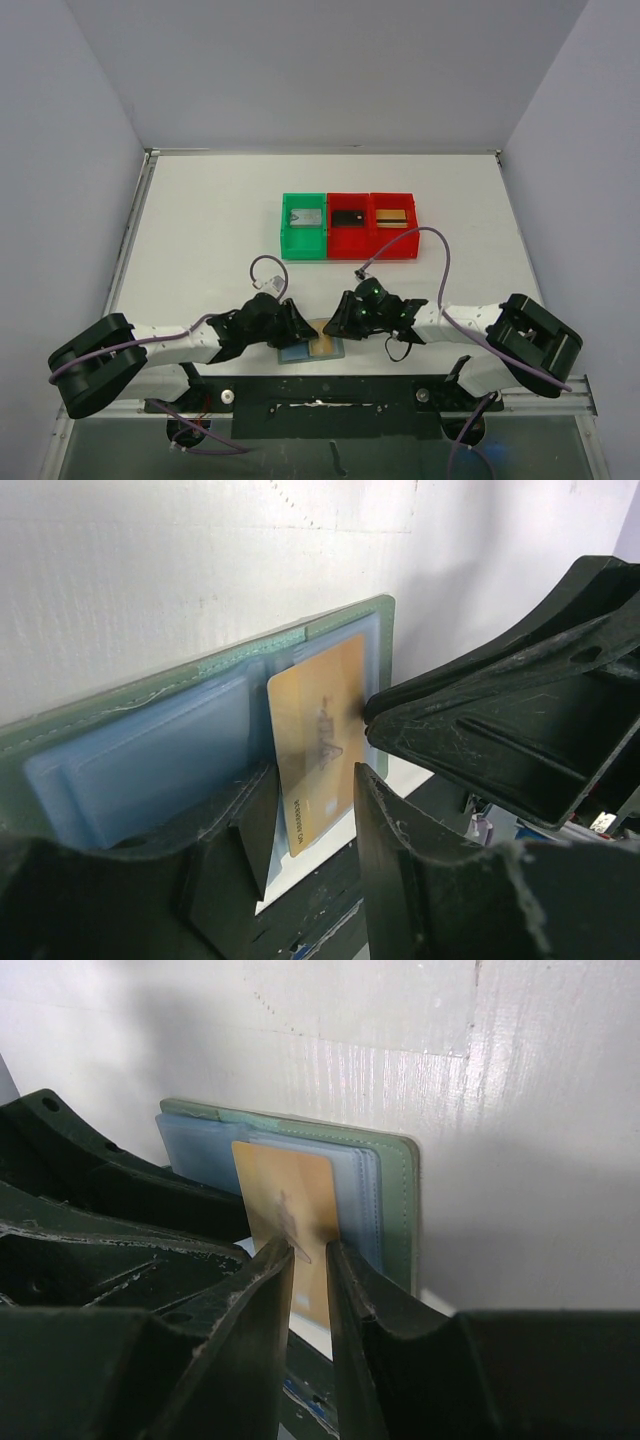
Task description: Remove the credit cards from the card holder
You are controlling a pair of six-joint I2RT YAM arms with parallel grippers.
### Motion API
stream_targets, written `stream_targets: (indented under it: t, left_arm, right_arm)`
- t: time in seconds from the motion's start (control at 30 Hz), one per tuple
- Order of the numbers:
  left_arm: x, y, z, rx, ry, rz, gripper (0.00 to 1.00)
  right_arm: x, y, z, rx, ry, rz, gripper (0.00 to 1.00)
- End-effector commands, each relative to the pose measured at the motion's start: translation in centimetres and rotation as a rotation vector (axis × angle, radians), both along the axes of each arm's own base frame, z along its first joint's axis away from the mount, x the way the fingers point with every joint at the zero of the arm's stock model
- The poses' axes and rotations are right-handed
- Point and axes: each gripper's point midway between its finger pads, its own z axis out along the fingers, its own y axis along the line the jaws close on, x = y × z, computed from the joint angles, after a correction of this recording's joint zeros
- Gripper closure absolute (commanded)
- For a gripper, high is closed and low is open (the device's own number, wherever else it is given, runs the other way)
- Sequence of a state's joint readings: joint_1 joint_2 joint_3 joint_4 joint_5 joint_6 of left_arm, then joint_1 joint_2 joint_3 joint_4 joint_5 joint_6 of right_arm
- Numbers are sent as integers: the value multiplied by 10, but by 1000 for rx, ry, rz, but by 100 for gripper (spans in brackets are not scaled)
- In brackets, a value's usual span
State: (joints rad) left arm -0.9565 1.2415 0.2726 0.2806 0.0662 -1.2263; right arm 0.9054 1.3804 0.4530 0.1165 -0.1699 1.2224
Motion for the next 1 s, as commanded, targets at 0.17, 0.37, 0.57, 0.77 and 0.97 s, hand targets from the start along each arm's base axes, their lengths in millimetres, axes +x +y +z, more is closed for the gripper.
stream_targets:
  t: [0.17, 0.37, 0.57, 0.77, 0.97]
  left_arm:
    - [1, -3, 8, -66, -7, 34, 78]
    - [3, -3, 14, -77, -19, 38, 98]
    - [3, 2, 15, -59, -30, 40, 100]
    - [0, 7, 14, -36, -35, 31, 100]
    - [-1, 5, 17, -43, -32, 16, 100]
  right_arm:
    - [-12, -21, -20, -83, 33, -21, 77]
    - [-12, -28, -20, -96, 31, -46, 77]
    - [-9, -30, -17, -107, 18, -62, 77]
    - [-7, -29, -15, -107, 12, -54, 76]
    - [5, -18, 7, -63, -69, -42, 76]
